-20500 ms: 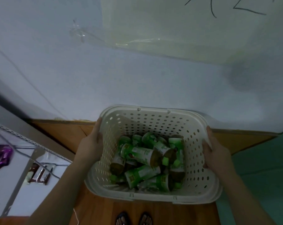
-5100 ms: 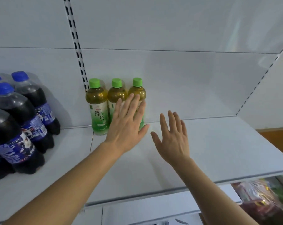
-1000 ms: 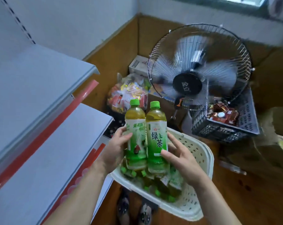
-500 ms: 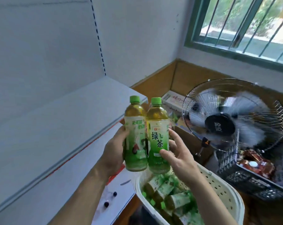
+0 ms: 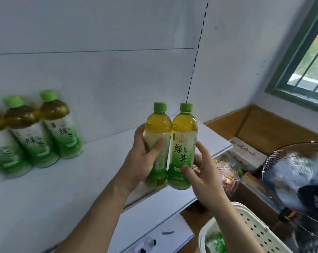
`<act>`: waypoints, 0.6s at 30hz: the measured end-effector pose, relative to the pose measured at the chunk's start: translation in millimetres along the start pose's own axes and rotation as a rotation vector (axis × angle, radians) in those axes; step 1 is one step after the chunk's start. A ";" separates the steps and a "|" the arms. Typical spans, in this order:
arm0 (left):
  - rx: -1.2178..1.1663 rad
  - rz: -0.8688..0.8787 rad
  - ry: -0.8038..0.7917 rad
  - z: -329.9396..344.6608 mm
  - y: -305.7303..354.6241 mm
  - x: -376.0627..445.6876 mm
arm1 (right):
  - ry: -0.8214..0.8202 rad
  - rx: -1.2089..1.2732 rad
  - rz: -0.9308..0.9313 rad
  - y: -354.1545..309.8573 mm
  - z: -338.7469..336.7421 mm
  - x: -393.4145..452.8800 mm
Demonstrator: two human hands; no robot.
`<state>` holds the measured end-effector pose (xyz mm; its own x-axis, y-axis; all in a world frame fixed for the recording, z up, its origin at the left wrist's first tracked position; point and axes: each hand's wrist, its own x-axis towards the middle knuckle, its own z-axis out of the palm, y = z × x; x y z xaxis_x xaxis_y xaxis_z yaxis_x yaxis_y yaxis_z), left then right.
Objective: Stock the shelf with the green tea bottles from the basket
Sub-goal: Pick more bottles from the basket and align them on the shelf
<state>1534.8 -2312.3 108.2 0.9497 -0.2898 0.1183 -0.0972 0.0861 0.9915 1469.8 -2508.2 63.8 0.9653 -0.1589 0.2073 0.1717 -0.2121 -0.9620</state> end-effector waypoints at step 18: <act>0.599 0.204 0.648 -99.3 -14.9 23.5 | -0.252 -0.051 -0.177 19.9 112.1 96.2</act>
<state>1588.1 -2225.8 90.9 0.8608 0.2859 0.4210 -0.2482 -0.4863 0.8378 1588.1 -2419.6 44.7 0.9409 0.1273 0.3138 0.3372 -0.2642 -0.9036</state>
